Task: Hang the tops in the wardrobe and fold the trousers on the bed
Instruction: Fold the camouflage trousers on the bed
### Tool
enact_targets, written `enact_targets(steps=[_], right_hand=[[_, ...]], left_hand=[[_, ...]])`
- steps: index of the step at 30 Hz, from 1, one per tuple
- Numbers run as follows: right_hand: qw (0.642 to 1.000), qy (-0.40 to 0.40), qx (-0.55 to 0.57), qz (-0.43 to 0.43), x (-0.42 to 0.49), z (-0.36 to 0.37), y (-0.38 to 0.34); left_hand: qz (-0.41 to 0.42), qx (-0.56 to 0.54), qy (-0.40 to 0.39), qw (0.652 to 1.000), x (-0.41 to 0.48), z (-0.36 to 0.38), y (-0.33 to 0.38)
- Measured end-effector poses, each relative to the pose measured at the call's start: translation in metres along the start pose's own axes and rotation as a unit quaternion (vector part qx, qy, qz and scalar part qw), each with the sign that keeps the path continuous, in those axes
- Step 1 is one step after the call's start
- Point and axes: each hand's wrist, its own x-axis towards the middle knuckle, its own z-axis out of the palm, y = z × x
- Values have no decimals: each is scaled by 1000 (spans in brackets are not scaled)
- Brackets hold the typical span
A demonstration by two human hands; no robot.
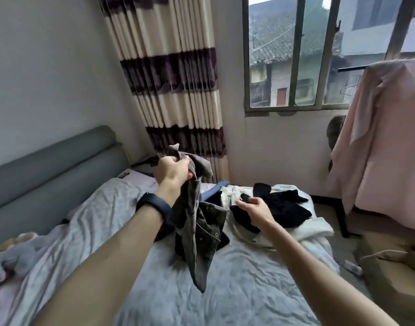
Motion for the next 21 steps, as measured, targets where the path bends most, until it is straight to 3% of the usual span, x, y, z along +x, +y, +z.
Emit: enact_targets(steps=[2,7,10,12,14,16,17,19,20,21], right_hand=[[995,-26,-63,71,9,7,46],[958,-200,-78,188,-49,64,22],[975,-169,0,143,-38,101,19],[990,-98,40,92,-24,119,16],[996,-77,-36,19,-14,118,5],[982,-69,-166,-59,-15,107,-17],[967,-64,-226,-101,-23,99,-33],[920,-57,-334,-199,-41,83,-62],[890,-54,-380,-245,-47,79,-73],[868,-48,-410,-277,-54,75,-83]], left_hand=[[5,-89,16,996,3,-17,38],[62,-193,78,976,-1,-63,121],[96,-210,109,967,-1,-96,145],[109,-127,139,976,3,-124,134],[80,5,156,984,10,-153,97],[3,205,123,971,12,-181,42],[-45,326,72,942,10,-192,14],[-105,519,-64,846,3,-195,-37],[-101,566,-115,810,-1,-188,-55],[-81,581,-142,798,-4,-177,-69]])
